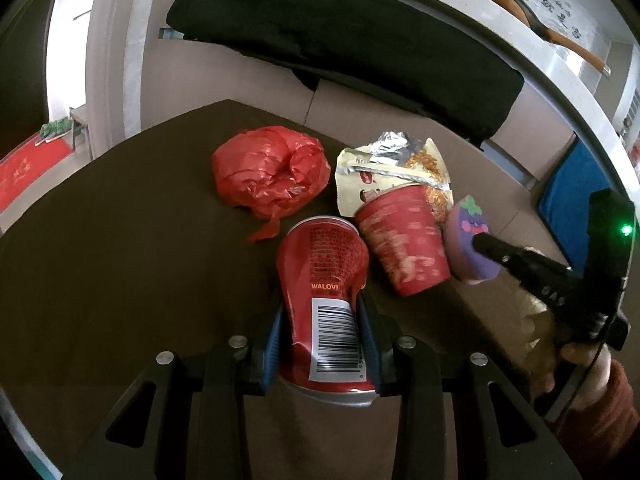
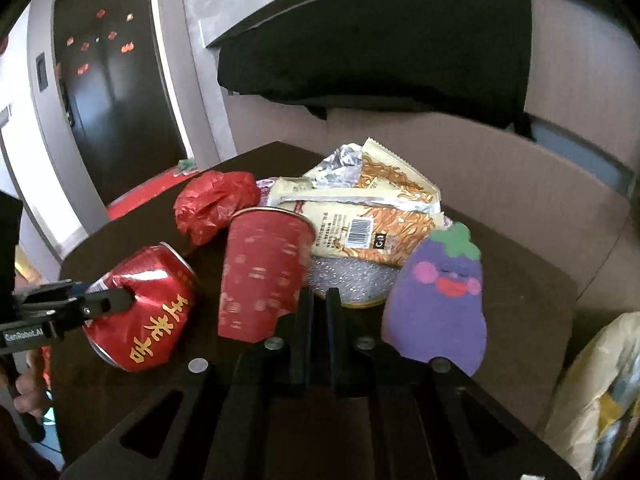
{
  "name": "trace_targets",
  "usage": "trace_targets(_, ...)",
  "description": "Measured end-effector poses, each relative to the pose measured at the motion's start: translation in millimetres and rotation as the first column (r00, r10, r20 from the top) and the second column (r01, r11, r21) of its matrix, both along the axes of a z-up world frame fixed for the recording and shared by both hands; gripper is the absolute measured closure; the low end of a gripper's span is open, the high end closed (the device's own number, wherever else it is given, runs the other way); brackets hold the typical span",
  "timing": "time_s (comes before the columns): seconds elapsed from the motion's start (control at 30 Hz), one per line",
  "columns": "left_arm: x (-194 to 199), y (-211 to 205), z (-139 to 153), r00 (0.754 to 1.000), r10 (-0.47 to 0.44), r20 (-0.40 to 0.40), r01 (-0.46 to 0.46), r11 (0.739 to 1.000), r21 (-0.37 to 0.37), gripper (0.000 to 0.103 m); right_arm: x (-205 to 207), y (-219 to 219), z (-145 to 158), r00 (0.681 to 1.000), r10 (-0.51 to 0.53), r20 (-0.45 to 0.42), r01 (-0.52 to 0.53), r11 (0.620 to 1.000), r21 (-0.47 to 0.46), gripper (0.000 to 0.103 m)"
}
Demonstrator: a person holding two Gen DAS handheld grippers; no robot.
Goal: Collect trash
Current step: 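Grasp the red paper cup with the right gripper while the left holds the can, then carry the red can and red cup over the bin and open both grippers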
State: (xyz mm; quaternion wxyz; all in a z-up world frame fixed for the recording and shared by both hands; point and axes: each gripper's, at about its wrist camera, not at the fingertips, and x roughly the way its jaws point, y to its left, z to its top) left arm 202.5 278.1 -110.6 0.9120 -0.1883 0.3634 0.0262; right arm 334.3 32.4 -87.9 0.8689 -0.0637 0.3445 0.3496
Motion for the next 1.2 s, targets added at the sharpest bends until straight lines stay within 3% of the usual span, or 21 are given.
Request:
trace_targets(0.1, -2.6, 0.7, 2.5, 1.0, 0.007, 0.015, -0.007, 1.0, 0.015, 0.068, -2.8, -6.2, 5.1, 1.0, 0.0, 0.008, -0.001, 0.999, 0.037, 0.087)
trace_targets(0.17, -5.9, 3.7, 6.1, 0.999, 0.019, 0.033, -0.019, 0.999, 0.026, 0.068, -2.3, -5.7, 7.7, 1.0, 0.025, -0.012, -0.024, 0.998, 0.056, 0.061)
trace_targets(0.43, -29.1, 41.0, 31.1, 0.979, 0.168, 0.114, -0.173, 0.984, 0.038, 0.068, -22.0, 53.9, 2.1, 0.982, 0.185, -0.029, -0.184, 0.982, 0.04, 0.06)
trace_targets(0.57, -34.5, 54.7, 41.5, 0.968, 0.205, 0.143, -0.214, 0.976, 0.048, 0.068, -20.9, 94.4, -10.8, 0.969, 0.241, -0.06, -0.241, 0.97, 0.011, 0.055)
trace_targets(0.73, -32.9, 53.9, 49.5, 0.969, 0.192, 0.158, -0.204, 0.977, 0.067, 0.068, -8.8, 115.8, -30.6, 0.974, 0.206, -0.098, -0.211, 0.976, -0.053, 0.047)
trace_targets(0.8, -31.0, 50.5, 52.1, 0.97, 0.182, 0.162, -0.196, 0.978, 0.072, 0.068, -5.9, 112.7, -30.2, 0.976, 0.186, -0.113, -0.192, 0.98, -0.045, 0.049)
trace_targets(1.03, -14.8, 7.9, 75.9, 0.971, 0.089, 0.221, -0.116, 0.987, 0.113, 0.068, -22.8, 56.9, 22.0, 0.992, 0.112, 0.051, -0.112, 0.994, 0.015, 0.052)
trace_targets(1.2, -2.0, -44.1, 96.9, 0.959, 0.002, 0.284, -0.048, 0.987, 0.156, 0.068, -35.1, -2.3, 56.4, 0.993, 0.007, 0.114, -0.013, 0.999, 0.052, 0.052)
